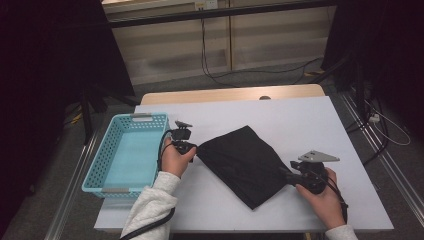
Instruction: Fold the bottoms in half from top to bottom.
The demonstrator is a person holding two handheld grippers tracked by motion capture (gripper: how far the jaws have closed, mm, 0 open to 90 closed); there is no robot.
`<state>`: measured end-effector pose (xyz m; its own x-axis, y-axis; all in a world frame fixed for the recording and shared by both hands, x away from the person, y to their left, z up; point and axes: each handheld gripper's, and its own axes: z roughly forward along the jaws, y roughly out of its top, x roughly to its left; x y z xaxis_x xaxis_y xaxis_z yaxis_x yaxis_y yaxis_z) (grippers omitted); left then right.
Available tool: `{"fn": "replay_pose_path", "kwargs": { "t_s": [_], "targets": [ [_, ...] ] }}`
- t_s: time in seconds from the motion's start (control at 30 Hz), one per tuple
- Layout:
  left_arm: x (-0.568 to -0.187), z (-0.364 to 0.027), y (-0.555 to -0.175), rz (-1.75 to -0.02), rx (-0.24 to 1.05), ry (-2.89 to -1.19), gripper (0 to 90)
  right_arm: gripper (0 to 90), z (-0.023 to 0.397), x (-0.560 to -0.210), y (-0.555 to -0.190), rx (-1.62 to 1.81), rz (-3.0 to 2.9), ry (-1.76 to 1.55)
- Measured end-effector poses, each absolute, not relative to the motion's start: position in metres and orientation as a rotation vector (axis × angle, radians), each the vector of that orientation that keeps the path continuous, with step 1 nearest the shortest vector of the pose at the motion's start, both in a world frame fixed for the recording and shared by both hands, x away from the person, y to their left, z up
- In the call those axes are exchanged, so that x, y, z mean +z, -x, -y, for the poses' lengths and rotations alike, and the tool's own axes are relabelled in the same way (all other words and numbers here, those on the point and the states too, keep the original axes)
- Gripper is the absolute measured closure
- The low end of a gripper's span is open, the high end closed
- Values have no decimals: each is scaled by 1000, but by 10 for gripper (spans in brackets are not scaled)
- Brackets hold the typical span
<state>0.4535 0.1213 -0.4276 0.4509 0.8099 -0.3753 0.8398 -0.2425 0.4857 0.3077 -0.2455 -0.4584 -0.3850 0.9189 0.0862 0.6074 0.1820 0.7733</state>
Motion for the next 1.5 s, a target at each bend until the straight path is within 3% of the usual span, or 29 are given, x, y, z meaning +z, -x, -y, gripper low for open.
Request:
{"fn": "replay_pose_path", "kwargs": {
  "t_s": [0.1,0.23,0.33,0.43,0.47,0.63,0.73,0.8,0.87,1.0,1.17,1.4,1.5],
  "targets": [
    [-428,-121,-454,-1374,-63,-2081,870,389,245,-468,-316,1069,-2064,-1486],
    [-431,-123,-456,-1376,-65,-2095,866,386,251,-468,-317,1045,-2090,-1473],
    [-433,-122,-456,-1386,-60,-2094,863,396,247,-469,-314,1032,-2069,-1482],
    [-437,-120,-456,-1388,-54,-2107,857,468,244,-468,-311,1025,-2079,-1489],
    [-437,-120,-456,-1382,-42,-2117,838,506,244,-466,-310,1028,-2098,-1489],
    [-443,-122,-457,-1364,3,-2106,684,529,243,-467,-308,1037,-2083,-1489],
    [-443,-118,-455,-1323,62,-2140,531,601,242,-467,-307,1045,-2089,-1480],
    [-443,-114,-453,-1321,86,-2157,491,659,241,-468,-306,1068,-2097,-1474],
    [-441,-108,-453,-1327,129,-2198,488,660,240,-467,-306,1065,-2100,-1468],
    [-442,-98,-450,-1311,171,-2245,370,660,242,-468,-307,1078,-2102,-1464],
    [-443,-93,-447,-1304,239,-2273,384,690,241,-469,-306,1078,-2100,-1457],
    [-445,-98,-442,-1299,228,-2213,564,787,236,-468,-304,1078,-2105,-1443],
    [-444,-98,-444,-1317,150,-2186,652,798,237,-469,-304,1086,-2106,-1444]
  ]
}}
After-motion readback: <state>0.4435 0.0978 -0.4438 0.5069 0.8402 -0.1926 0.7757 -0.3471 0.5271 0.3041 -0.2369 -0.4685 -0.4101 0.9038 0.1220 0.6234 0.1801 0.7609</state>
